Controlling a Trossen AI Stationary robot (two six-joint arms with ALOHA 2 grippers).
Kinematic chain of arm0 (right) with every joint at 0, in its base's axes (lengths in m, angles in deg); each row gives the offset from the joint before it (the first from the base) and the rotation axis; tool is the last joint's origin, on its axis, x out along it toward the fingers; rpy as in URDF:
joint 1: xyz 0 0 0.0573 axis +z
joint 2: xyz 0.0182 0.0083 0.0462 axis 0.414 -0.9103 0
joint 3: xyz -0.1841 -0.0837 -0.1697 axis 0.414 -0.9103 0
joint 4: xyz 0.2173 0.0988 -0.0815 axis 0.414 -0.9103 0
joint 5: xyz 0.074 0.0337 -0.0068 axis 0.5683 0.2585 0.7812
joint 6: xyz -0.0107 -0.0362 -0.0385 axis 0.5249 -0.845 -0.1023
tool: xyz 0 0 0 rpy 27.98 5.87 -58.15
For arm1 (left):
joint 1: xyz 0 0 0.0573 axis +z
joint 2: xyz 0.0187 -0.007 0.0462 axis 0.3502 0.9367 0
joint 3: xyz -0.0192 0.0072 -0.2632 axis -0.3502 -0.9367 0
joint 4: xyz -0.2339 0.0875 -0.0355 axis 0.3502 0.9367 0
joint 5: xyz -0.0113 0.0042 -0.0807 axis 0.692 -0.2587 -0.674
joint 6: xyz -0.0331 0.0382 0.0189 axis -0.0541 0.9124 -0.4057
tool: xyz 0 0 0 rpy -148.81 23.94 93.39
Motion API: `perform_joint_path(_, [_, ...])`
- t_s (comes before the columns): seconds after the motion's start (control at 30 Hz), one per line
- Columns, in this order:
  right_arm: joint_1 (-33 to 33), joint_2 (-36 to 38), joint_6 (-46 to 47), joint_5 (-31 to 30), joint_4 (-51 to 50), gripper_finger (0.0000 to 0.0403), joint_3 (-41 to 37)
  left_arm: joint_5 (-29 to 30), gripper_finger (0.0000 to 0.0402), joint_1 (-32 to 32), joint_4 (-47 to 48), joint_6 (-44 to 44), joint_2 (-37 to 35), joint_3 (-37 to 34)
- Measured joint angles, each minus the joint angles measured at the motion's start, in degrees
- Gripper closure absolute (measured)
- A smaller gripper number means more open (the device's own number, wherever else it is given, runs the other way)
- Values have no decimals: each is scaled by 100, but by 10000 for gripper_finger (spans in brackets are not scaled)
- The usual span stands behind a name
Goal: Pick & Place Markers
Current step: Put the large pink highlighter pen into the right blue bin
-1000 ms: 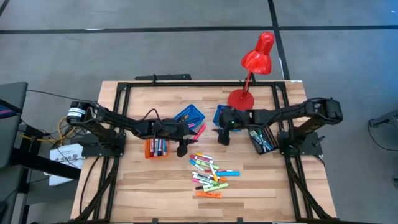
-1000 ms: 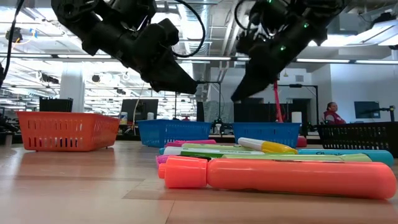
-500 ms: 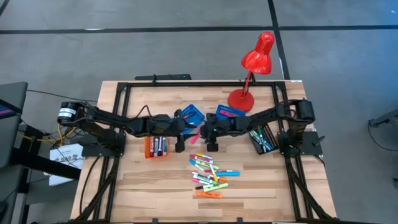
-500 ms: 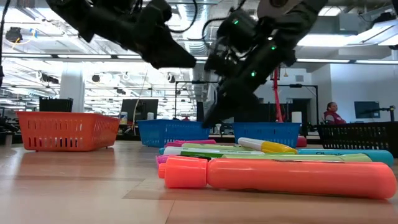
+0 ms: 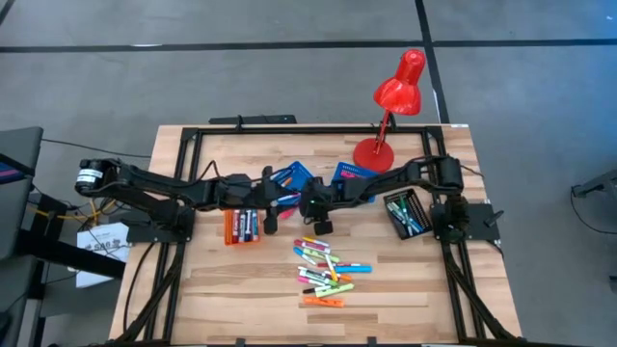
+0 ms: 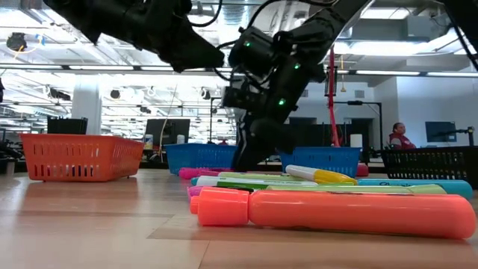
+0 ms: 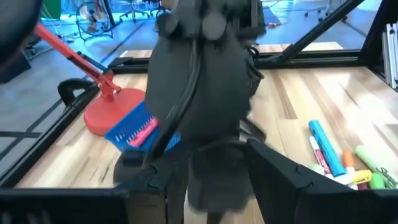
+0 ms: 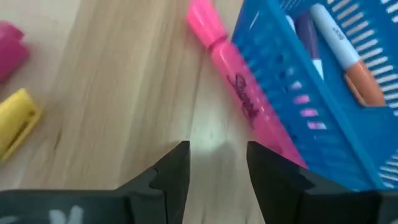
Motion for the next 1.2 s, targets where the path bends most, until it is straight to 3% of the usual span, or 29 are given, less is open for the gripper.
perform_joint_path(0.57, [-298, -41, -727, 18, 299, 198, 2, 2, 247, 0, 14, 11, -42, -100])
perform_joint_path(0.9, [-570, -43, -600, 1030, 299, 210, 2, 2, 247, 0, 1, 13, -42, -100])
perform_joint_path(1.2, [-519, -54, -510, 1043, 518, 226, -162, 2, 247, 0, -1, 13, -42, -100])
